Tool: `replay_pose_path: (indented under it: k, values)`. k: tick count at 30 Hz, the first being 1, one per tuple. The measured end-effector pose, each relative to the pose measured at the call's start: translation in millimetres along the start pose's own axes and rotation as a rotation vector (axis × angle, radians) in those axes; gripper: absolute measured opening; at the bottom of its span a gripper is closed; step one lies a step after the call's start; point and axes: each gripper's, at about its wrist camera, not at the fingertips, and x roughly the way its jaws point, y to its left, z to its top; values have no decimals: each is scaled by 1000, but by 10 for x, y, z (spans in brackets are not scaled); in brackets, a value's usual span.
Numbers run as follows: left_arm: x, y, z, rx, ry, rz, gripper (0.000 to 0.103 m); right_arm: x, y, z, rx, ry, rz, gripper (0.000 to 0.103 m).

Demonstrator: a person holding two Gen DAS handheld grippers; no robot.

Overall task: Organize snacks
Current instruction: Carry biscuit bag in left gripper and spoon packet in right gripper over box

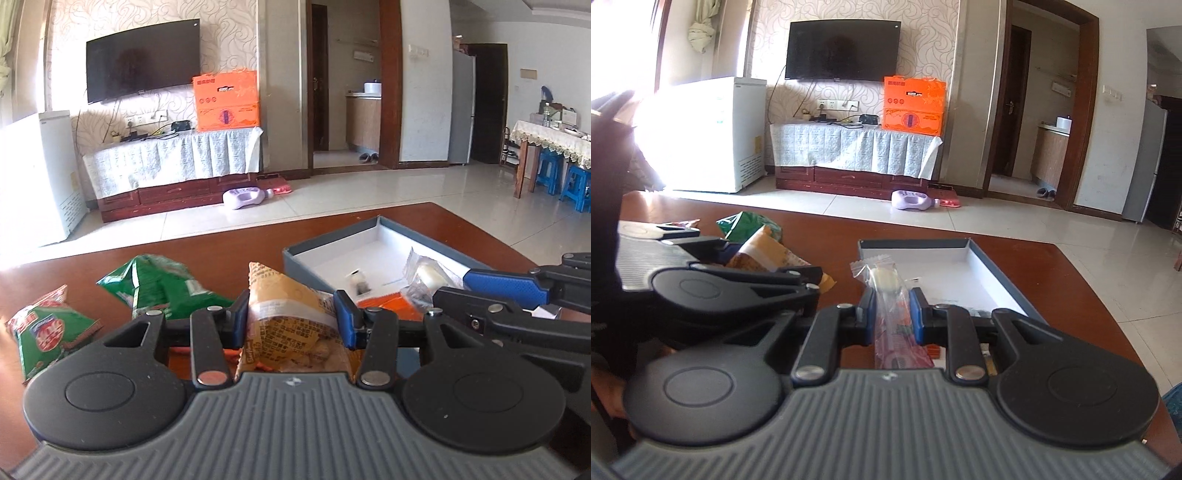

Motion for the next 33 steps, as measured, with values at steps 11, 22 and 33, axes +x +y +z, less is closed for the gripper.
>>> replay_pose_path:
  k: [11,22,33]
  values:
    - [138,-294,128,13,-13,-39,52,-4,-271,-22,43,-4,-47,23]
    - [383,-440,193,0,8,-75,52,81,-404,-42,71,9,-80,23]
    - [775,-603,302,41,6,-103,52,201,-490,-92,105,32,-107,23]
